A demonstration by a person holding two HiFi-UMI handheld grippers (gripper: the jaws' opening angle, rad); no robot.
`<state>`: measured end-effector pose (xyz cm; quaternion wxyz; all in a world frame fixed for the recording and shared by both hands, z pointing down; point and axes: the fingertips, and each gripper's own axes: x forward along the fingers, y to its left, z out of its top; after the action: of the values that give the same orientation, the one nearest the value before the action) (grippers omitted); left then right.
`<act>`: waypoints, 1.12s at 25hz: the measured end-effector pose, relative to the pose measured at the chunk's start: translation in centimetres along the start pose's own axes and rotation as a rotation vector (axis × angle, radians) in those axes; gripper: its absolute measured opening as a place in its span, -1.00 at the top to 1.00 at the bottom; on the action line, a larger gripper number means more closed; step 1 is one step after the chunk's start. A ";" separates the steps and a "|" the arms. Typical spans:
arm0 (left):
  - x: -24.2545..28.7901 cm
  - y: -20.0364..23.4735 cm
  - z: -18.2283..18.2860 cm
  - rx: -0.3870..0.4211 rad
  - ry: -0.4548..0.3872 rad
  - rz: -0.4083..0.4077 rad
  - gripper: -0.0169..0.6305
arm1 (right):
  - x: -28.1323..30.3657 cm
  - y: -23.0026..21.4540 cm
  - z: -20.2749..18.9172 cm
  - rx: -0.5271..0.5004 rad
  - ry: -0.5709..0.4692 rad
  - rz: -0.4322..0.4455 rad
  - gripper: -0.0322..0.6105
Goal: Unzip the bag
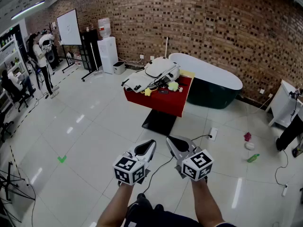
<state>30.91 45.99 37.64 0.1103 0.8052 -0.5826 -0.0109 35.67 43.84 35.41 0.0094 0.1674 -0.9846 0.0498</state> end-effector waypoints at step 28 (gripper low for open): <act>8.2 22.6 4.7 0.005 0.006 -0.007 0.89 | 21.2 -8.4 -0.3 -0.002 0.080 -0.045 0.88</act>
<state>11.71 30.76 38.28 0.1100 0.8076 -0.5794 -0.0072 18.46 28.98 37.26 0.0500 0.1874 -0.9795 0.0554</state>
